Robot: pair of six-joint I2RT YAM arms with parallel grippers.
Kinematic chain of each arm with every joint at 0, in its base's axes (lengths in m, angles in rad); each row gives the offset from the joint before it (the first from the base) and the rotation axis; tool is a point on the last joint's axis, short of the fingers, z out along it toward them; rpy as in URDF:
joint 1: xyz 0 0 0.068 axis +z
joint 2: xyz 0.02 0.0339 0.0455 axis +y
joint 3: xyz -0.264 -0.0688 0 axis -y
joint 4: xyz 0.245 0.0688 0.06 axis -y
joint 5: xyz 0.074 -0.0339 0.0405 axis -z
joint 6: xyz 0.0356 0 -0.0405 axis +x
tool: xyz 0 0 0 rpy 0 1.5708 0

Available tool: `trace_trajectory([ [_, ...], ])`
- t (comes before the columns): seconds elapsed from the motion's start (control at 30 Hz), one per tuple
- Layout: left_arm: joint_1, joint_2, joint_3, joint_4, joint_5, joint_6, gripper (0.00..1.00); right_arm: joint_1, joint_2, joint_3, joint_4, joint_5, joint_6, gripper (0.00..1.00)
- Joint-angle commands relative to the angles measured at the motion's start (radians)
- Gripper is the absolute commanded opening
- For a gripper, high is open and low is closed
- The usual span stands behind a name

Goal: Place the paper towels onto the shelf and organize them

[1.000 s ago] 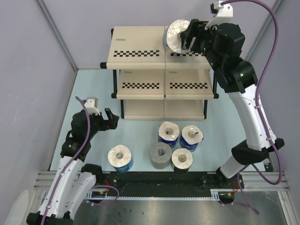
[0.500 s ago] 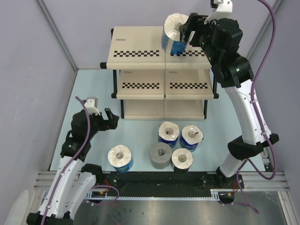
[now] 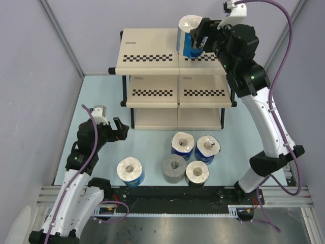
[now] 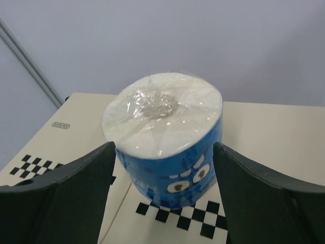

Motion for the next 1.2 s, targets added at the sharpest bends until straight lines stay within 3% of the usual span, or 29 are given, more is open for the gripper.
trace_trajectory([
  [0.0,-0.003,-0.013,0.0,0.02,0.007,0.014,1.0,0.022,-0.197,-0.154,0.269,-0.047,-0.047,0.82],
  [0.17,-0.005,-0.022,0.042,-0.029,-0.014,-0.04,1.0,0.052,-0.395,-0.27,0.306,-0.013,-0.031,0.83],
  [0.37,-0.005,-0.039,0.164,-0.267,-0.189,-0.245,1.0,0.088,-0.602,-0.526,0.266,0.042,0.028,0.82],
  [0.53,-0.005,-0.093,0.23,-0.46,-0.15,-0.342,1.0,0.118,-0.737,-0.723,0.191,0.059,0.107,0.81],
  [0.7,-0.005,-0.176,0.231,-0.655,-0.128,-0.422,1.0,0.156,-0.765,-0.807,0.062,0.088,0.163,0.79],
  [0.93,-0.005,-0.231,0.23,-0.778,-0.099,-0.416,0.97,0.26,-0.762,-0.908,-0.042,0.091,0.234,0.79],
  [1.03,-0.005,-0.205,0.25,-0.811,-0.088,-0.381,0.92,0.352,-0.745,-0.963,-0.085,0.088,0.268,0.78],
  [1.17,-0.005,-0.176,0.294,-0.833,-0.132,-0.359,0.92,0.563,-0.672,-1.031,-0.074,0.054,0.257,0.79],
])
